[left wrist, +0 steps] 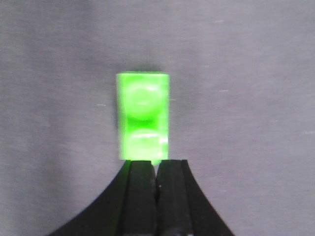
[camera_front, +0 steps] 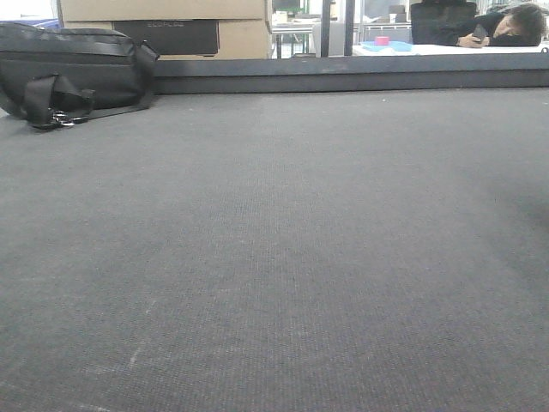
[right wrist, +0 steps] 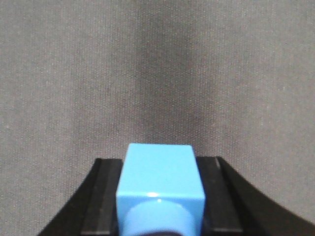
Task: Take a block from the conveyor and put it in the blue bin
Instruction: 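Close left gripper on green brick, right gripper on light-blue block, then lift both held blocks up off the conveyor belt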
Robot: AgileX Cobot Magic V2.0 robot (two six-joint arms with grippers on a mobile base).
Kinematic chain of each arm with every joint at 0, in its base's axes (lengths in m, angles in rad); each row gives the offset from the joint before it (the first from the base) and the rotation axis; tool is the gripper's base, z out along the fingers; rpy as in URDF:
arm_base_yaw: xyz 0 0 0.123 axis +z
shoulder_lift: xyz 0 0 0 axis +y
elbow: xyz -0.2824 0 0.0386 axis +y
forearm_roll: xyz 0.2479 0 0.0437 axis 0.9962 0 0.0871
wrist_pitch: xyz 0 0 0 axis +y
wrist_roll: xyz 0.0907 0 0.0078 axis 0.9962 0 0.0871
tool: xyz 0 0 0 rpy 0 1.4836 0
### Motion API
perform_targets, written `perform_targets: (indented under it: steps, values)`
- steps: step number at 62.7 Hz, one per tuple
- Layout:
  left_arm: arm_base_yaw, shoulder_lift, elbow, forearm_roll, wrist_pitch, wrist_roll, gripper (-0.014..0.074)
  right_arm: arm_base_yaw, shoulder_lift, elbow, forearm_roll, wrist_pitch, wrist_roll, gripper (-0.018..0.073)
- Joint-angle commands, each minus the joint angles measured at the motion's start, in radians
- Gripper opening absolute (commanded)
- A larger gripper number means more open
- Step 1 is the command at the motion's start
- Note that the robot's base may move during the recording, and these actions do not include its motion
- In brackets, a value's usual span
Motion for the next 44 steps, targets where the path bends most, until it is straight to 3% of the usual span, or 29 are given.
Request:
perform_targets:
  steps: [1,8,19,25,44]
  values:
    - [-0.004,-0.002,-0.01,-0.017,-0.035,0.029,-0.0111,-0.002,-0.01,-0.004,-0.01,-0.009,-0.004,-0.0162]
    - [-0.015,0.002,-0.01,0.013,-0.085,0.029,-0.0057,-0.002,-0.01,-0.004,-0.01,-0.019,-0.004,-0.0162]
    - [-0.015,0.03,-0.01,0.013,-0.098,0.029,0.0282,-0.002,-0.01,-0.004,-0.01,-0.021,-0.004,-0.0162]
    - [-0.013,0.066,-0.008,0.018,-0.1,0.027,0.0407,-0.002,-0.01,-0.004,-0.009,-0.021,-0.004,-0.0162]
    - [-0.013,0.205,-0.008,0.016,-0.11,0.027,0.0345,-0.002,-0.01,-0.004,-0.009,-0.021,-0.004,-0.0162]
